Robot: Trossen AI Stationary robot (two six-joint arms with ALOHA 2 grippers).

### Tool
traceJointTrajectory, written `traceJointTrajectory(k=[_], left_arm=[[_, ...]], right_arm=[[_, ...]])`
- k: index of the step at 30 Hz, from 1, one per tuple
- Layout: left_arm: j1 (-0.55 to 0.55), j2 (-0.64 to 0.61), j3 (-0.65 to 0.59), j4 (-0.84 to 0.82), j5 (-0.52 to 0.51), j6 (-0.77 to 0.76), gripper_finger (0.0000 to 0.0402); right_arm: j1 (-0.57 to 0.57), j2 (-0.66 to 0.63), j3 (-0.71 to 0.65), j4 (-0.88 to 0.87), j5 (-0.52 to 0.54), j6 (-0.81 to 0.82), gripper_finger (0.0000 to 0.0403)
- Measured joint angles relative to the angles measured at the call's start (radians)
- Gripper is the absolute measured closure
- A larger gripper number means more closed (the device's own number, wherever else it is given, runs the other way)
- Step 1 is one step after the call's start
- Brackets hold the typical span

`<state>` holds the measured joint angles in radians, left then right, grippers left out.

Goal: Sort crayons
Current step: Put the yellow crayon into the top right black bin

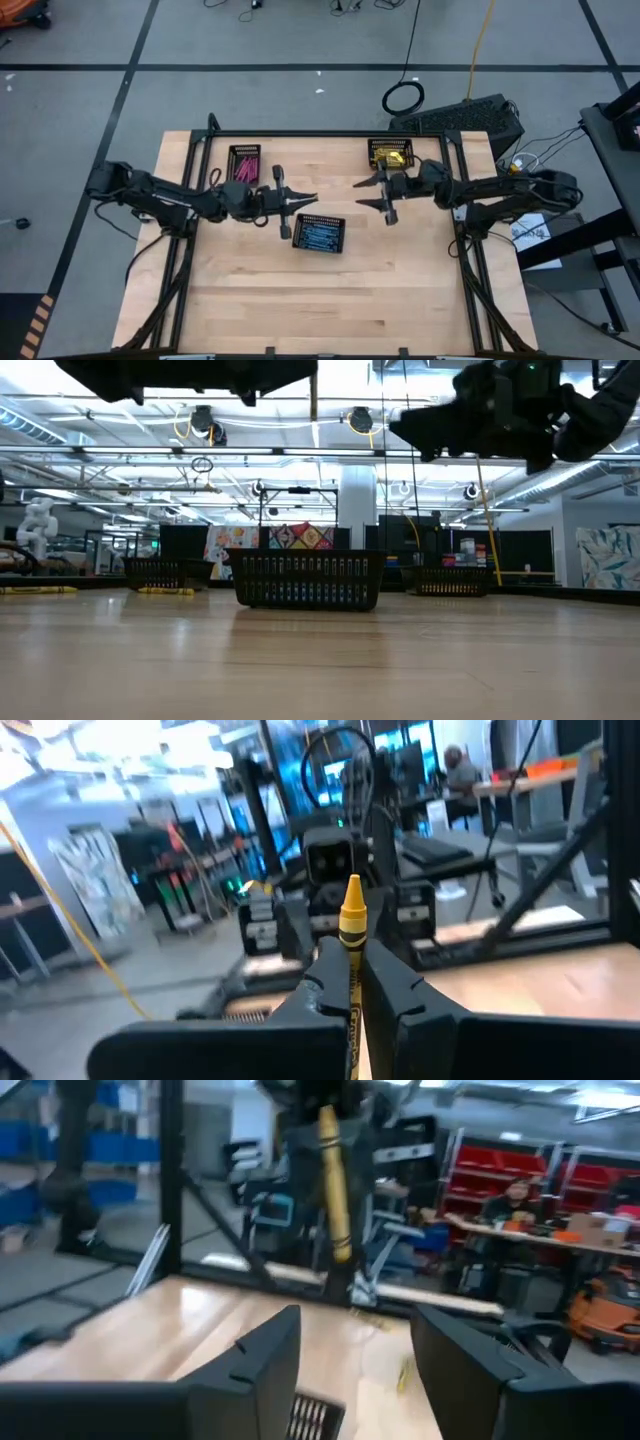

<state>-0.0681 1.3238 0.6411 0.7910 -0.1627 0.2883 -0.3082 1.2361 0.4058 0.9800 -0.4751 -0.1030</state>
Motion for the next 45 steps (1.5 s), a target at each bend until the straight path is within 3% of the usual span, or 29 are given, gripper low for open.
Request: traceJointTrajectory(k=[4,8,18,24,28,32,41,45], left_arm=[[0.000,0.044,0.000,0.109,0.000,0.034,0.0401],[0.000,0.060,0.000,0.145,-0.001,0.038,0.0401],[0.001,0.060,0.000,0.144,-0.001,0.035,0.0401],[0.001,0.061,0.000,0.143,-0.002,0.034,0.0399],[0.001,0.060,0.000,0.143,-0.002,0.034,0.0396],[0.001,0.060,0.000,0.143,-0.001,0.034,0.0395],[0.001,0.060,0.000,0.143,0.005,0.033,0.0394],[0.001,0.060,0.000,0.143,0.009,0.032,0.0393]], right_arm=[[0.036,0.054,0.080,0.008,0.085,0.058,0.0202],[0.065,0.109,0.169,-0.003,0.082,0.104,0.0186],[0.134,0.240,0.318,-0.145,0.121,0.033,0.0197],[0.174,0.300,0.371,-0.147,0.242,-0.012,0.0198],[0.182,0.299,0.381,-0.145,0.266,-0.026,0.0204],[0.182,0.298,0.381,-0.143,0.266,-0.015,0.0240],[0.192,0.298,0.381,-0.159,0.262,-0.032,0.0367],[0.202,0.298,0.381,-0.162,0.262,-0.074,0.0397]])
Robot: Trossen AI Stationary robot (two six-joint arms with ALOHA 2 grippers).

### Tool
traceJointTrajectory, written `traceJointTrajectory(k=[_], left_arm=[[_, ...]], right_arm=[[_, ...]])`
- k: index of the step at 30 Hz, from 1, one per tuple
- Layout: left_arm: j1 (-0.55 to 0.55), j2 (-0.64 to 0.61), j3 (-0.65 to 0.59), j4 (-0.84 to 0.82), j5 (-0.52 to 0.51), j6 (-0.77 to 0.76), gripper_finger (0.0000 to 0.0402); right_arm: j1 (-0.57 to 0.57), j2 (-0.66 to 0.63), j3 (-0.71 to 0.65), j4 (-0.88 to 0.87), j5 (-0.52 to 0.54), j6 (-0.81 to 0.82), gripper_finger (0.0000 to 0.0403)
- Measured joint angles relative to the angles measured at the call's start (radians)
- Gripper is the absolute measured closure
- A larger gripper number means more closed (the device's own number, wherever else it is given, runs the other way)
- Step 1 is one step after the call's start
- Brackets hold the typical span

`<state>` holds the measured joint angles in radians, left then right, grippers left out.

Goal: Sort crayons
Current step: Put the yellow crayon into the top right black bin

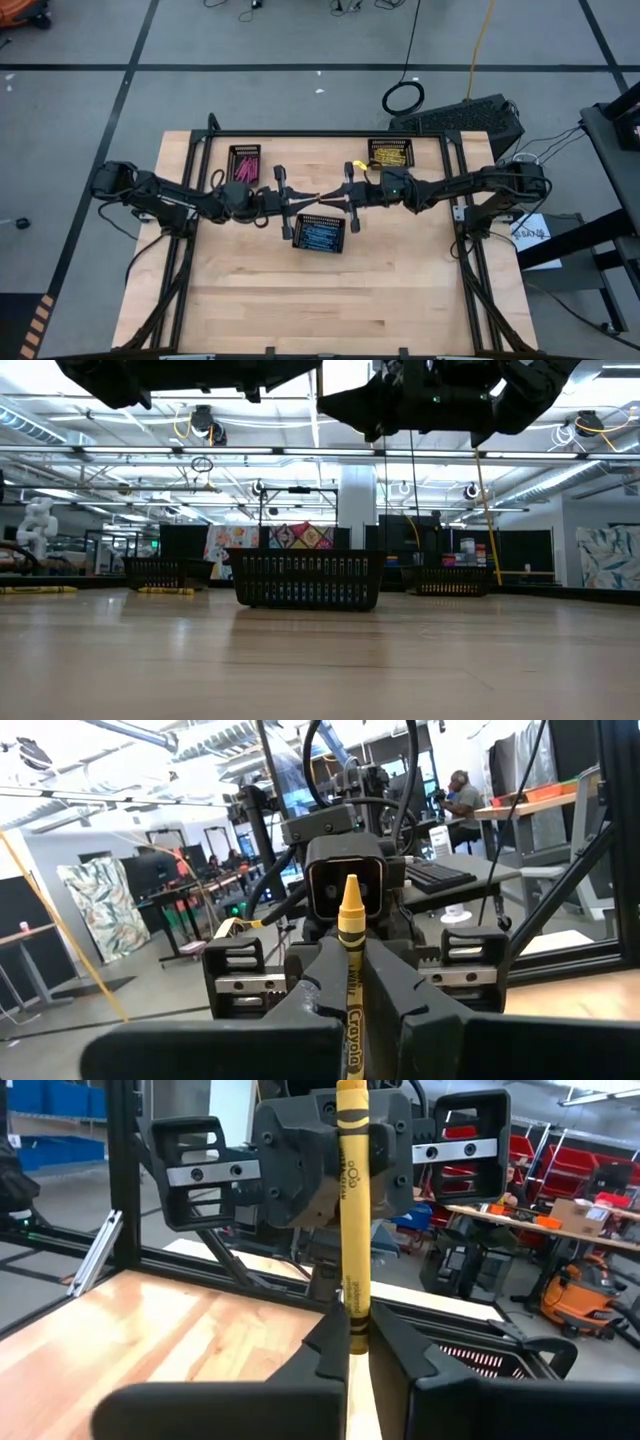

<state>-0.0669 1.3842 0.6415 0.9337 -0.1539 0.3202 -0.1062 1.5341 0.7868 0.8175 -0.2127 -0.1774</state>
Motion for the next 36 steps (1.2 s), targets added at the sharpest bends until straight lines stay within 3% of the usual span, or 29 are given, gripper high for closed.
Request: traceJointTrajectory(k=[15,19,25,31,36], left_arm=[[-0.001,0.000,0.001,0.003,0.004,0.000,0.0393],[-0.001,0.000,0.001,0.003,0.008,0.000,0.0393],[-0.001,0.000,0.001,0.008,0.008,0.000,0.0393],[-0.001,0.000,0.001,0.007,0.007,-0.010,0.0390],[0.001,-0.001,0.001,-0.033,-0.013,-0.026,0.0332]], right_arm=[[0.023,0.000,0.000,0.030,0.000,-0.034,0.0317],[0.029,0.000,0.000,0.030,0.003,-0.052,0.0333],[0.029,0.000,0.013,0.014,0.010,-0.052,0.0392],[0.029,0.000,0.022,-0.007,0.010,-0.054,0.0398],[0.028,-0.023,0.022,-0.085,0.099,-0.051,0.0401]])
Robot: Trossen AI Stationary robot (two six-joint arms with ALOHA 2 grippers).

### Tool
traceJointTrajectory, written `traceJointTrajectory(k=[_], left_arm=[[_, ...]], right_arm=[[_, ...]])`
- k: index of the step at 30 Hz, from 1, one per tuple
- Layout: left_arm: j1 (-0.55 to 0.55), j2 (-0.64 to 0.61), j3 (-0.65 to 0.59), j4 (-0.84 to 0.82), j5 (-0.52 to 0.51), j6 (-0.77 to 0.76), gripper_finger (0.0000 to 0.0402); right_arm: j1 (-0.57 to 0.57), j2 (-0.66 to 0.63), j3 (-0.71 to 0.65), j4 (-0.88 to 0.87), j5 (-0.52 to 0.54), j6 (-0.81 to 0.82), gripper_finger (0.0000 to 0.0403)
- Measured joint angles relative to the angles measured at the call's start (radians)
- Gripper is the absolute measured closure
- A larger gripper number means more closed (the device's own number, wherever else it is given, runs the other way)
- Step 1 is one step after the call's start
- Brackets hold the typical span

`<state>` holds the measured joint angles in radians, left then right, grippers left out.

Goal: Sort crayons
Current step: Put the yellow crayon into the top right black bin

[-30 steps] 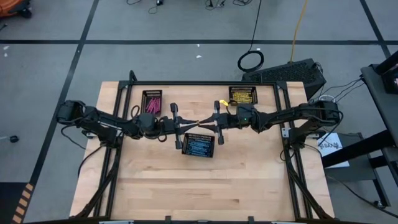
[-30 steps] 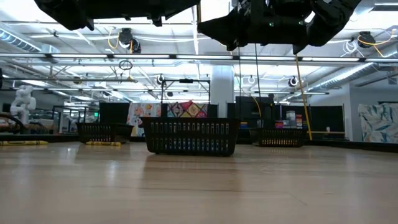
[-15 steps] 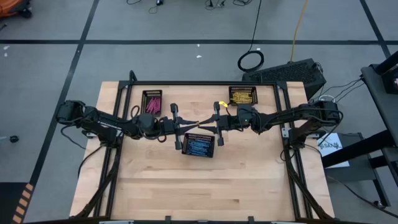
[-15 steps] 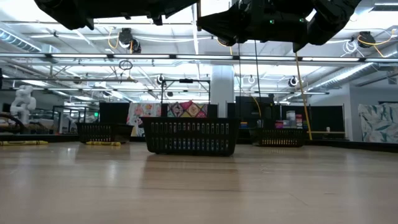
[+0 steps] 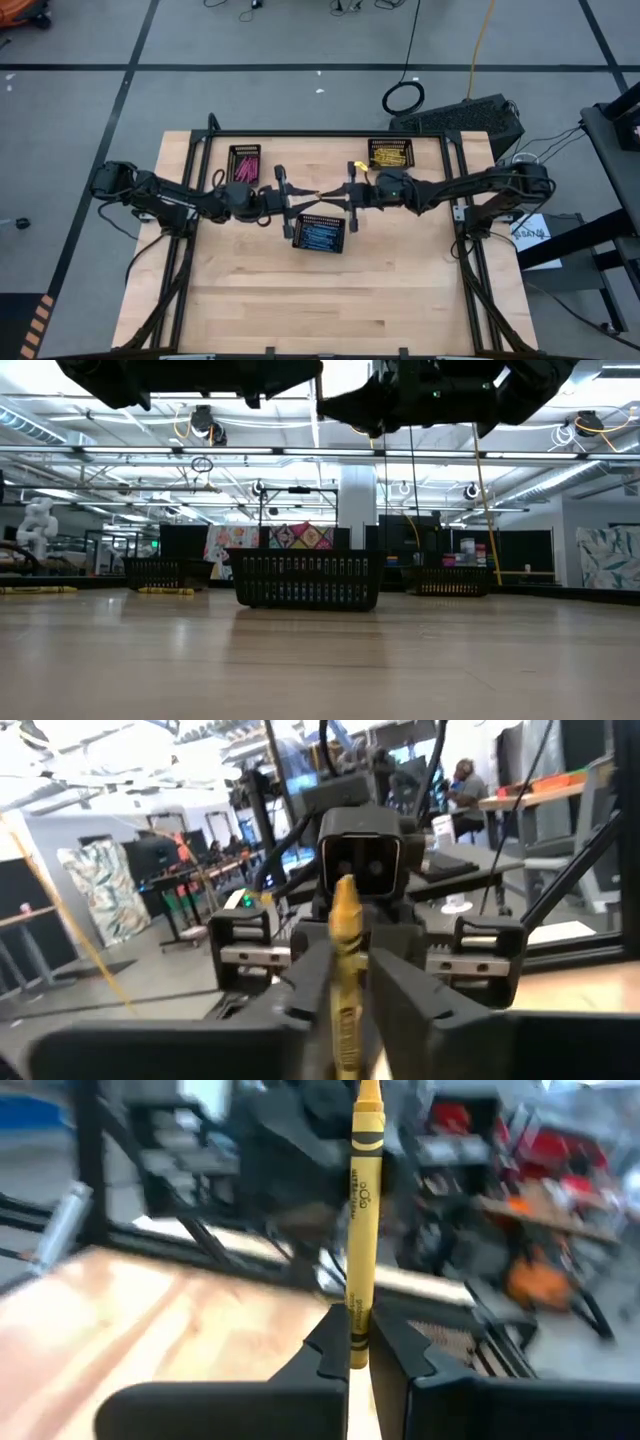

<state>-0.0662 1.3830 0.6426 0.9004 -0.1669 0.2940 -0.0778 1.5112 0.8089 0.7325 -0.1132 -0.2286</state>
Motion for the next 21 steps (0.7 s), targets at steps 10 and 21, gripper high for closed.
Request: traceJointTrajectory(k=[10,21], left_arm=[[-0.006,0.000,0.000,-0.172,-0.174,-0.047,0.0198],[-0.029,0.000,0.000,-0.239,-0.177,-0.131,0.0190]], right_arm=[[-0.058,-0.194,0.000,-0.501,0.339,0.032,0.0402],[-0.487,-0.220,-0.001,-1.214,0.479,-0.207,0.0403]])
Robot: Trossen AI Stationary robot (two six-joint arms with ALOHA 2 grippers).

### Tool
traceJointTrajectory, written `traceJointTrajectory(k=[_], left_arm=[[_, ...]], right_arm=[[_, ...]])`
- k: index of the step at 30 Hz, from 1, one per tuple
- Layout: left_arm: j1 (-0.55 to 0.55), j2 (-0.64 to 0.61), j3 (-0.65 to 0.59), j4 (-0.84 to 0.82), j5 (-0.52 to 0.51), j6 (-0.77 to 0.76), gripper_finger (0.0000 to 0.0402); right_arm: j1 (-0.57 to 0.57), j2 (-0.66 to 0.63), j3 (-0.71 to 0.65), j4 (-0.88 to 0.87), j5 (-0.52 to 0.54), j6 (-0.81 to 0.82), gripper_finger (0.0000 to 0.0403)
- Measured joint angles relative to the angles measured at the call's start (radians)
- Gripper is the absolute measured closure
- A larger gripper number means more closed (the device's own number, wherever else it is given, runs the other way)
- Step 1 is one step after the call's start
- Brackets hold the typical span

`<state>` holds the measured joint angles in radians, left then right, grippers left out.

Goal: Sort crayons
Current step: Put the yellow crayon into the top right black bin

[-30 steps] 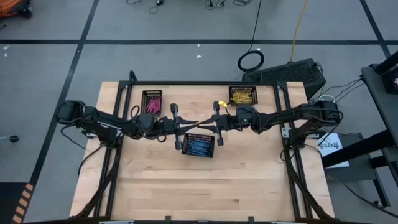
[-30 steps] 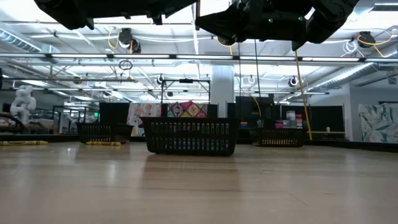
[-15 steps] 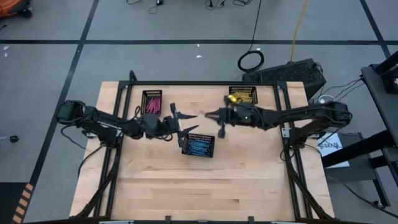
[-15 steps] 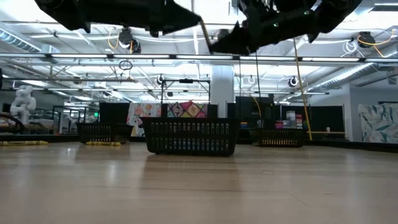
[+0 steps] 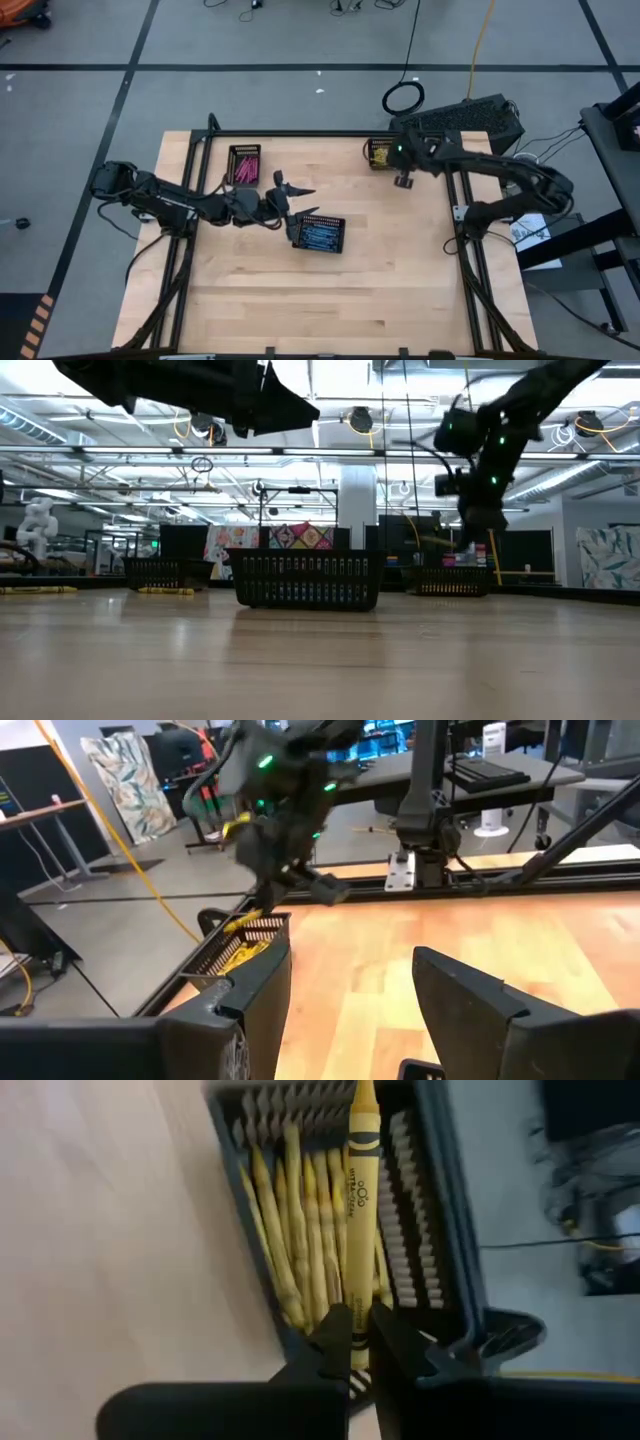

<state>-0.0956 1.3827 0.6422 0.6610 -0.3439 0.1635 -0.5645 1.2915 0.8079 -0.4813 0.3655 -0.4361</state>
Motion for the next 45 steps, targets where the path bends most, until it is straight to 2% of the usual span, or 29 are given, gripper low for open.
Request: traceJointTrajectory(k=[2,5,12,20,27,29,30,34,37,39,41,43,45], left_arm=[[-0.001,0.000,0.000,0.001,0.001,0.001,0.0190],[0.000,0.000,0.000,0.000,0.001,0.007,0.0190],[0.000,0.000,0.000,-0.017,0.002,0.006,0.0190],[0.000,0.000,0.000,-0.018,0.002,0.006,0.0190],[0.000,0.000,0.000,-0.018,0.002,0.002,0.0190],[0.000,0.000,0.000,-0.020,0.002,-0.001,0.0190],[0.000,0.000,0.000,-0.020,0.002,-0.002,0.0190],[0.000,0.000,0.000,-0.026,0.002,-0.014,0.0190],[-0.008,-0.005,0.000,-0.114,0.002,-0.029,0.0190],[-0.027,-0.028,-0.001,-0.221,-0.011,-0.052,0.0190],[-0.048,-0.058,0.011,-0.363,-0.060,-0.131,0.0190],[-0.065,-0.106,0.031,-0.581,-0.122,-0.279,0.0190],[-0.069,-0.146,0.057,-0.795,-0.139,-0.478,0.0190]], right_arm=[[-0.069,0.034,-0.001,0.013,-0.050,-0.081,0.0403],[-0.120,0.091,0.000,0.061,-0.053,-0.198,0.0402],[-0.137,0.177,0.000,0.134,-0.053,-0.348,0.0375],[-0.137,0.181,0.000,0.168,-0.051,-0.329,0.0329],[-0.072,0.062,0.000,0.168,-0.074,-0.225,0.0298],[-0.044,0.014,0.001,0.169,-0.163,-0.144,0.0297],[-0.032,-0.008,0.001,0.173,-0.241,-0.090,0.0297],[0.009,-0.043,-0.006,0.286,-0.684,0.130,0.0300],[0.069,-0.031,-0.047,0.471,-0.952,0.178,0.0302],[0.124,-0.012,-0.082,0.617,-1.019,0.191,0.0302],[0.173,0.013,-0.101,0.709,-1.020,0.196,0.0302],[0.211,0.036,-0.103,0.744,-0.993,0.186,0.0302],[0.236,0.054,-0.103,0.774,-0.945,0.177,0.0302]])
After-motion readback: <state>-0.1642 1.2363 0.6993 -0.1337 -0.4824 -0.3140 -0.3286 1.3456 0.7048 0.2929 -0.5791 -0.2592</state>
